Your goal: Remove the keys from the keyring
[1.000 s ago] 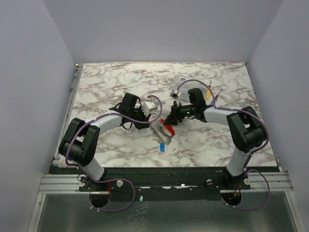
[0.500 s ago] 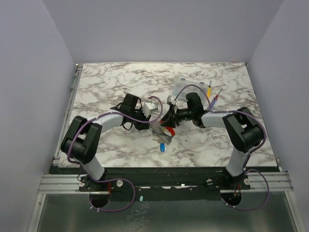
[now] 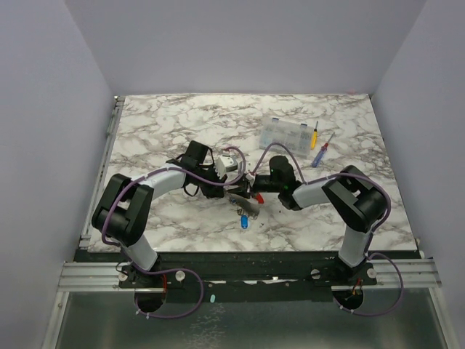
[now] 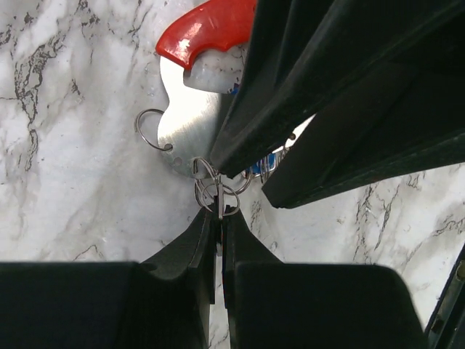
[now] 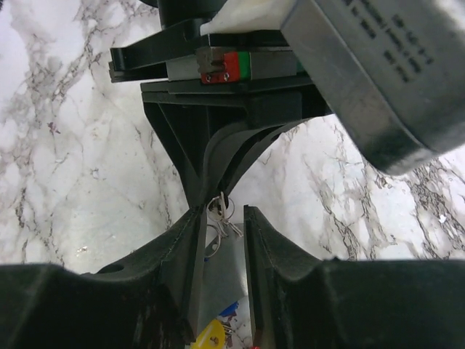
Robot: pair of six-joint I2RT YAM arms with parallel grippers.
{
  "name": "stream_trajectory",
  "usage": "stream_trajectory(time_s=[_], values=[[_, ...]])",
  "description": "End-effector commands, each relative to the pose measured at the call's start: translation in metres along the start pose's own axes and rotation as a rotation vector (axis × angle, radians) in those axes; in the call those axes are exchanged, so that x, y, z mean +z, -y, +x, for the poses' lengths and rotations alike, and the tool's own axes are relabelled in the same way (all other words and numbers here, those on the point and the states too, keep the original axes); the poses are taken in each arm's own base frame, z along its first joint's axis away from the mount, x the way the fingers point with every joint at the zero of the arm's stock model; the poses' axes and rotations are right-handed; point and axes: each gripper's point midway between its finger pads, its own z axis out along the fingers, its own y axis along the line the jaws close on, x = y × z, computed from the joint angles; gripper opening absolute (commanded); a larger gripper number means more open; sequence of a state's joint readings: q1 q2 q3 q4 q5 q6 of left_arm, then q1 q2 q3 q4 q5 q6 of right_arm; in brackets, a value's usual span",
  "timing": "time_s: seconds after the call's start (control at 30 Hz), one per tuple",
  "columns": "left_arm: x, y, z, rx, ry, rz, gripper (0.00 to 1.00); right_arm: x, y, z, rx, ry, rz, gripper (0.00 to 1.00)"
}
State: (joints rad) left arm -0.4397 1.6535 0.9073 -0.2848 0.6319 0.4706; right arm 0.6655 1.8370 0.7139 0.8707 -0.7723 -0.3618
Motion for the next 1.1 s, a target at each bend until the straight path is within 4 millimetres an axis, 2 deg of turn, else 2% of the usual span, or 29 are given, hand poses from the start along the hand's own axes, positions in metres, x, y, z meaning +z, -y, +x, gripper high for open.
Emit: stream_trajectory(time_s=[0.0,0.07,0.13,0.2,0.3,0.43,0.77,0.97,1.07], values=[[-0.006,0.006,-0.001,0.011,-0.003,0.049,0.0,0.006,0.006,0.011,-0.046,-0.052,0.043,0.35],[-0.009,0.007,0.004,0.009,-0.017,0.047,0.0,0.002,0.003,0.02,-0.031,-0.071,0.073,0.35],[-0.011,0.006,0.008,0.015,-0.028,0.039,0.0,-0.002,0.0,0.028,0.029,-0.12,0.098,0.4],[-0.013,0.004,0.011,0.012,-0.032,0.03,0.0,-0.013,0.0,0.025,0.102,-0.134,0.124,0.4],[-0.015,0.001,0.011,0.004,-0.031,0.02,0.0,-0.035,0.005,0.017,0.272,-0.139,0.173,0.41],[-0.017,-0.001,0.009,0.005,-0.024,0.016,0.0,-0.053,0.02,0.035,0.512,-0.236,0.255,0.41],[-0.017,-0.003,0.006,0.018,-0.018,0.011,0.0,-0.043,0.018,0.061,0.684,-0.416,0.19,0.41],[-0.016,-0.006,0.002,0.026,-0.008,0.006,0.0,-0.046,-0.012,0.087,0.834,-0.515,0.114,0.41],[-0.016,-0.007,-0.001,0.028,-0.001,0.008,0.0,-0.051,-0.028,0.084,0.866,-0.509,0.065,0.38]])
